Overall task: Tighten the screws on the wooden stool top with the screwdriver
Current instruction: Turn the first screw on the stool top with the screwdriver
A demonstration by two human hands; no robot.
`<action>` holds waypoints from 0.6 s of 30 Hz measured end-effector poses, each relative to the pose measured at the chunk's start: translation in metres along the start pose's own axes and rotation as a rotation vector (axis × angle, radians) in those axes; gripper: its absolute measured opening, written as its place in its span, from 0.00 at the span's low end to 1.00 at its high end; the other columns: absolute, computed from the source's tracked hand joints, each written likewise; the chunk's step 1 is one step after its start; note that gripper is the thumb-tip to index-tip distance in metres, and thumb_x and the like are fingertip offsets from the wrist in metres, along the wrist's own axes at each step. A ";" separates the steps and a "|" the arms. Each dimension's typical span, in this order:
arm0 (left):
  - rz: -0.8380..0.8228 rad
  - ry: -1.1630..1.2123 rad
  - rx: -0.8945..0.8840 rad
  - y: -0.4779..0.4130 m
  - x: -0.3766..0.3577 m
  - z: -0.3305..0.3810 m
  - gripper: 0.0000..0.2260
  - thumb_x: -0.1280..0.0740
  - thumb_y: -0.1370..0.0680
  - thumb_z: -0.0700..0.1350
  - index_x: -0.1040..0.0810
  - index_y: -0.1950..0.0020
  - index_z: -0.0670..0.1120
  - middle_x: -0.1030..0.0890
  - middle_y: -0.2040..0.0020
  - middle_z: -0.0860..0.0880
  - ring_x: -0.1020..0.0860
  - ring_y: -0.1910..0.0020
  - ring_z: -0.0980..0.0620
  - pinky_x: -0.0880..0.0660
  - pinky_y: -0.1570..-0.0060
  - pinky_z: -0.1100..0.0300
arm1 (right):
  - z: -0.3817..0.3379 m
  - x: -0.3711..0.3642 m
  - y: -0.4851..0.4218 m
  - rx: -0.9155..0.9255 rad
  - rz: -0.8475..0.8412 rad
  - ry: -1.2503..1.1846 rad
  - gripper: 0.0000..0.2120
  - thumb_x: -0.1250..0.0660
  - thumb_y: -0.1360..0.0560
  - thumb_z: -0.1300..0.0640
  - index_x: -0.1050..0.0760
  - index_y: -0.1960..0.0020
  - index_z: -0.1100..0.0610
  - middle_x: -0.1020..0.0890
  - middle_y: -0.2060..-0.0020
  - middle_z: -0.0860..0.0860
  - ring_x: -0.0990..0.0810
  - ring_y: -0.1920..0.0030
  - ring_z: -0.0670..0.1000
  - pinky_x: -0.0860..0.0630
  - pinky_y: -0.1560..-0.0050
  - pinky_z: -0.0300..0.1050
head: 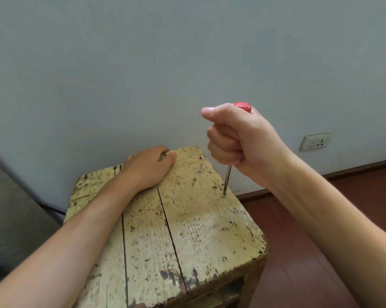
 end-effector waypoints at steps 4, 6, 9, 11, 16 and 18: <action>-0.005 0.001 0.001 0.000 0.000 0.000 0.21 0.48 0.16 0.62 0.26 0.31 0.54 0.21 0.35 0.53 0.25 0.35 0.47 0.34 0.31 0.45 | -0.003 0.035 0.025 0.127 0.559 -0.049 0.26 0.37 0.17 0.62 0.47 0.68 0.51 0.43 0.77 0.48 0.46 0.78 0.49 0.45 0.75 0.37; 0.001 -0.004 0.001 0.001 0.001 0.001 0.21 0.48 0.16 0.62 0.25 0.32 0.54 0.21 0.35 0.53 0.25 0.35 0.47 0.34 0.31 0.46 | -0.002 0.039 0.034 0.147 0.670 -0.058 0.24 0.36 0.17 0.61 0.48 0.63 0.54 0.43 0.75 0.50 0.46 0.76 0.50 0.45 0.75 0.38; 0.011 -0.006 0.004 0.001 0.003 0.000 0.21 0.48 0.16 0.61 0.25 0.32 0.53 0.21 0.36 0.52 0.25 0.35 0.47 0.33 0.32 0.46 | -0.003 0.032 0.026 0.098 0.525 -0.081 0.22 0.35 0.17 0.52 0.42 0.65 0.51 0.40 0.77 0.46 0.45 0.76 0.49 0.44 0.76 0.39; 0.017 -0.002 0.005 0.001 0.003 0.000 0.21 0.48 0.16 0.61 0.25 0.33 0.53 0.21 0.36 0.52 0.24 0.36 0.47 0.33 0.32 0.46 | -0.003 0.020 0.016 0.028 0.294 -0.106 0.13 0.38 0.22 0.46 0.35 0.60 0.53 0.38 0.76 0.47 0.44 0.75 0.49 0.43 0.74 0.41; 0.023 -0.013 0.011 -0.001 0.001 -0.002 0.20 0.48 0.16 0.62 0.24 0.34 0.54 0.20 0.37 0.52 0.24 0.37 0.47 0.34 0.32 0.47 | -0.002 0.005 0.003 -0.068 -0.127 -0.192 0.06 0.41 0.23 0.55 0.27 0.52 0.56 0.27 0.68 0.52 0.30 0.68 0.52 0.33 0.64 0.45; 0.028 -0.014 0.014 -0.001 0.001 -0.002 0.20 0.48 0.17 0.62 0.24 0.34 0.54 0.20 0.37 0.52 0.24 0.37 0.46 0.34 0.33 0.47 | -0.004 0.001 -0.001 -0.068 -0.232 -0.292 0.09 0.38 0.26 0.61 0.25 0.47 0.56 0.20 0.58 0.56 0.22 0.59 0.54 0.26 0.52 0.45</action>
Point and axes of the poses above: each hand's wrist, its own y-axis away from the middle knuckle, its own x-axis out of the back of the hand, z = x × y, the point moved 10 cm from there along -y, towards the middle knuckle
